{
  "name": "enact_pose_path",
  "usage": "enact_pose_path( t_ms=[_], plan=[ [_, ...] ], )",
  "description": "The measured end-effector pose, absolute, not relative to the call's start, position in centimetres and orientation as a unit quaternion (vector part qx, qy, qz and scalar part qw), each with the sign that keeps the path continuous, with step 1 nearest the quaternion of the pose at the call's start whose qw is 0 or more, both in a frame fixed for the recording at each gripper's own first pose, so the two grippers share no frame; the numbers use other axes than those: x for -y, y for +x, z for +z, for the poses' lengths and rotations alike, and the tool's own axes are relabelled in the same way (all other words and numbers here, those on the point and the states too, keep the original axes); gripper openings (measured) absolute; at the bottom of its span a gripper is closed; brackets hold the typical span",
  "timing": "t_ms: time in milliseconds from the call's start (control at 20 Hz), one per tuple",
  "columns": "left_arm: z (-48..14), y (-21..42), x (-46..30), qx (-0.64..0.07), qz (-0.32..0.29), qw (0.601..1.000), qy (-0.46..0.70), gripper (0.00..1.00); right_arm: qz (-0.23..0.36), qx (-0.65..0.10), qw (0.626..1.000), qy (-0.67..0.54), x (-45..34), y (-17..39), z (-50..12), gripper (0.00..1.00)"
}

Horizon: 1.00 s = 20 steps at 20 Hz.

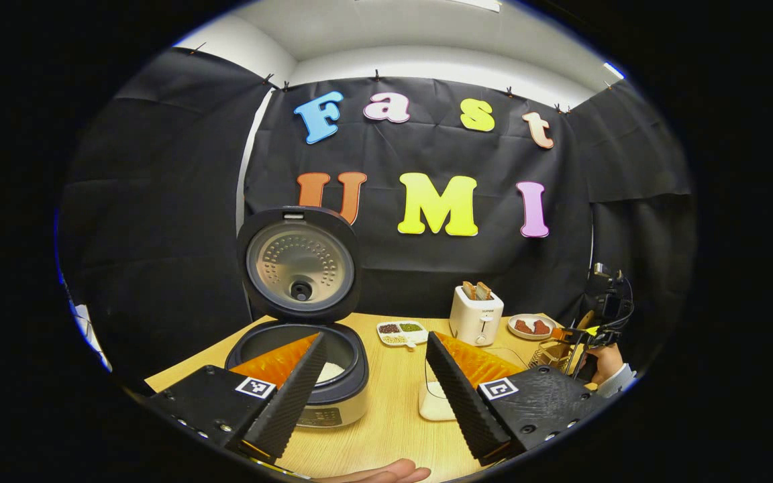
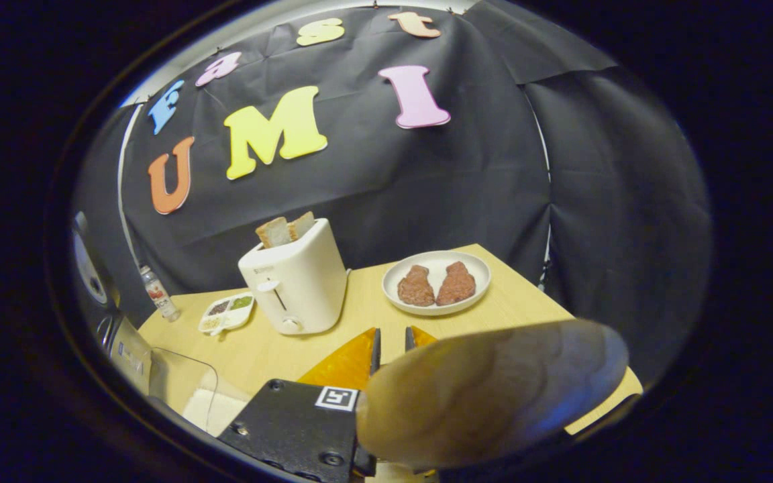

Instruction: Close the left gripper, press the button to open the rice cooker; take a wooden spoon from the chopstick holder with the right hand, scoop a spoonful of rice and pour it into the rice cooker, then put the wooden spoon back into the chopstick holder.

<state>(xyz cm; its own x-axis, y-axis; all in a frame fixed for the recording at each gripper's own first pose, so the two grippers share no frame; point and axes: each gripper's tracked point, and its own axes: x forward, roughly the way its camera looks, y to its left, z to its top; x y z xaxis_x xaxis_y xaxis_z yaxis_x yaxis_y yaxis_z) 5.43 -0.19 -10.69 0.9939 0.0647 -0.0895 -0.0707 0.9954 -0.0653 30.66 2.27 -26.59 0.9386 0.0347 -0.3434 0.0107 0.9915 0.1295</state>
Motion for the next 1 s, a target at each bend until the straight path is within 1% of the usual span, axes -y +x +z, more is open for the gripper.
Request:
enact_pose_path(
  t_ms=[250,450,600,800,1000],
  plan=[
    [-9.9,4.6,-0.8,-0.028,0.036,0.999,-0.029,0.95,0.027,-0.12,0.992,0.002,-4.7,29.2,-20.0,0.19],
    [-8.9,3.4,-2.1,-0.01,0.039,0.999,-0.031,0.95,0.051,-0.089,0.995,-0.011,-8.0,26.8,-15.2,0.19],
    [-8.6,2.5,-3.1,0.0,0.043,0.999,-0.028,0.95,0.083,-0.079,0.993,-0.01,-12.0,24.7,-12.9,0.19],
    [-8.6,1.5,-4.0,0.007,0.045,0.998,-0.031,0.95,0.127,-0.084,0.988,-0.002,-18.3,22.9,-13.0,0.19],
    [-8.8,0.9,-5.1,0.009,0.048,0.998,-0.036,0.95,0.15,-0.117,0.982,-0.013,-23.3,22.9,-17.4,0.19]
  ],
)
